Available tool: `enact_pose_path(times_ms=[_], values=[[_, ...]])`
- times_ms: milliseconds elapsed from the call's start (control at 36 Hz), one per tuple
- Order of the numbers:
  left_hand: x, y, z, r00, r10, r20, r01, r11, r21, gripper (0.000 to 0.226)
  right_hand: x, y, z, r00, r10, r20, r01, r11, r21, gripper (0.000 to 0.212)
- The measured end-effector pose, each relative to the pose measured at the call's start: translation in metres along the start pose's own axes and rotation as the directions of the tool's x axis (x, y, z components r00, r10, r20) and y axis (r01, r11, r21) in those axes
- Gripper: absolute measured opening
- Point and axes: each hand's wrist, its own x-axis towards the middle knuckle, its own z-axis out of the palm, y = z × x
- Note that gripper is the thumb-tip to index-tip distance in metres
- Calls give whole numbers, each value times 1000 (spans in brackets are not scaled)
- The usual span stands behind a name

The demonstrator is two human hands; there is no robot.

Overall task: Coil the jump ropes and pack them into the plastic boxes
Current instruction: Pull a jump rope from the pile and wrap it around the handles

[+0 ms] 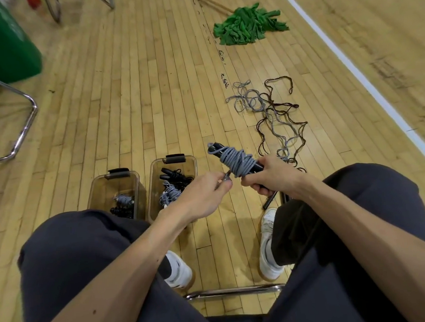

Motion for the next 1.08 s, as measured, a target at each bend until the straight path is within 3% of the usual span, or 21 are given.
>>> enact_pose_path(times_ms=[139,278,444,556,694,806,917,1000,1083], values=[[-5,-1,4,998,67,9,-67,942,330,23,6,6,1,997,29,-75,-34,997,-70,8],[-7,6,0,988,150,48,-145,752,644,29,11,12,9,993,115,-34,-119,974,-195,11],[-6,12,-13,931,358,65,-280,590,757,43,12,11,13,957,260,127,-188,892,-410,11],[-4,0,-15,833,553,6,-438,654,617,45,7,7,11,921,290,262,-146,878,-457,10],[-4,-6,-15,823,567,-38,-463,708,533,50,2,6,9,848,361,388,-128,849,-512,14],[-11,2,-18,942,333,37,-323,875,361,50,-3,3,9,768,384,513,-82,853,-516,23],[-16,9,-24,989,106,100,-102,994,-42,53,-9,-1,2,733,313,604,-4,890,-456,30],[-15,11,-33,972,91,218,-5,930,-367,42,-14,-3,1,692,196,695,27,955,-296,29],[-17,12,-42,967,113,230,69,750,-657,25,-18,-6,5,646,12,763,20,999,-32,13]])
